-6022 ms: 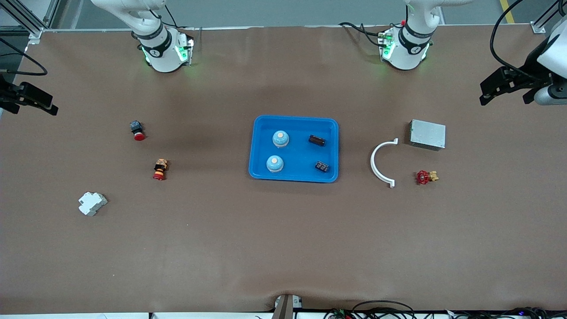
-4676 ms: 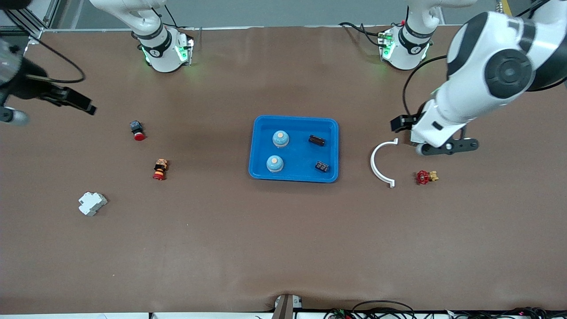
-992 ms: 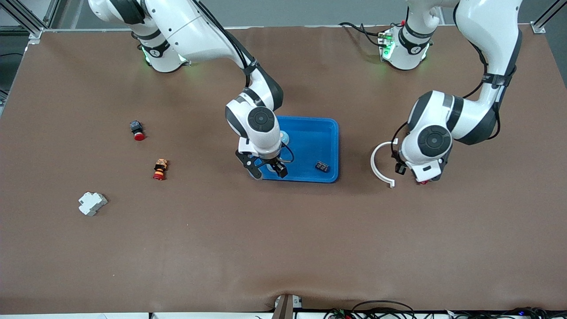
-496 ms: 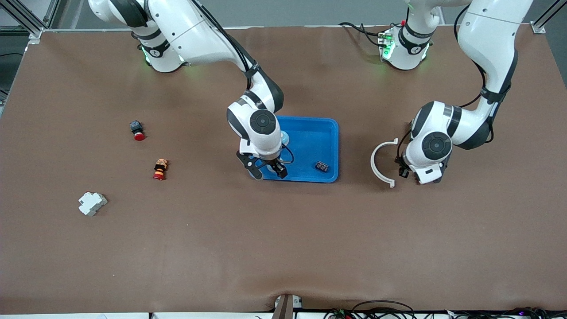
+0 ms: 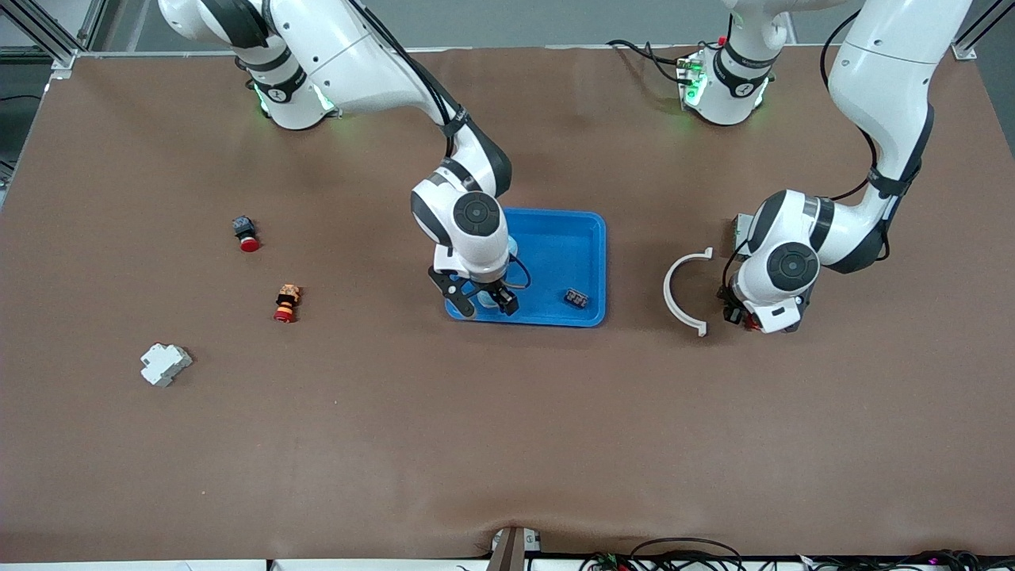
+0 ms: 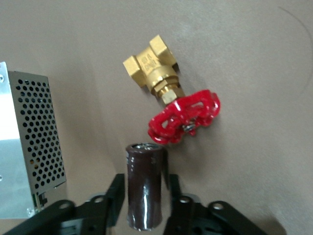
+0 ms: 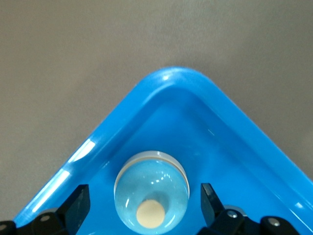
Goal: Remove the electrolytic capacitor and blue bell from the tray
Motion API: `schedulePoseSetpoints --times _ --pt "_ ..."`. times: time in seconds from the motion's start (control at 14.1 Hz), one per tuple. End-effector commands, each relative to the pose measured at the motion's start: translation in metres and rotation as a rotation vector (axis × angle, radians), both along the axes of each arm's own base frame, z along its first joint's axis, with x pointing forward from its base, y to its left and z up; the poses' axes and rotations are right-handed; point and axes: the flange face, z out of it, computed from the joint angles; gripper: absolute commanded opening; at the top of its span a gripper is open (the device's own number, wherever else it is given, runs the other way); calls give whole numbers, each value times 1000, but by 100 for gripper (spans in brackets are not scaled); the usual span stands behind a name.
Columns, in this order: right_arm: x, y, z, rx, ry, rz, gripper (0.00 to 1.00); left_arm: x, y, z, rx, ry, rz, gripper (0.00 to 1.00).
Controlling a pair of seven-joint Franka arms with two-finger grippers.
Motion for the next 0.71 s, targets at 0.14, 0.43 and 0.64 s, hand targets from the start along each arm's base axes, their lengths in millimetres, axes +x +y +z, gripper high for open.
schedulePoseSetpoints --times 0.14,0.43,0.64 --pt "0 8 -1 -7 -16 -5 100 9 -15 39 5 -73 -33 100" --pt "0 6 -2 -12 -16 1 100 22 -52 76 -1 -67 -46 100" --pt "0 5 -7 -24 -18 10 100 24 -93 97 -32 -90 -1 100"
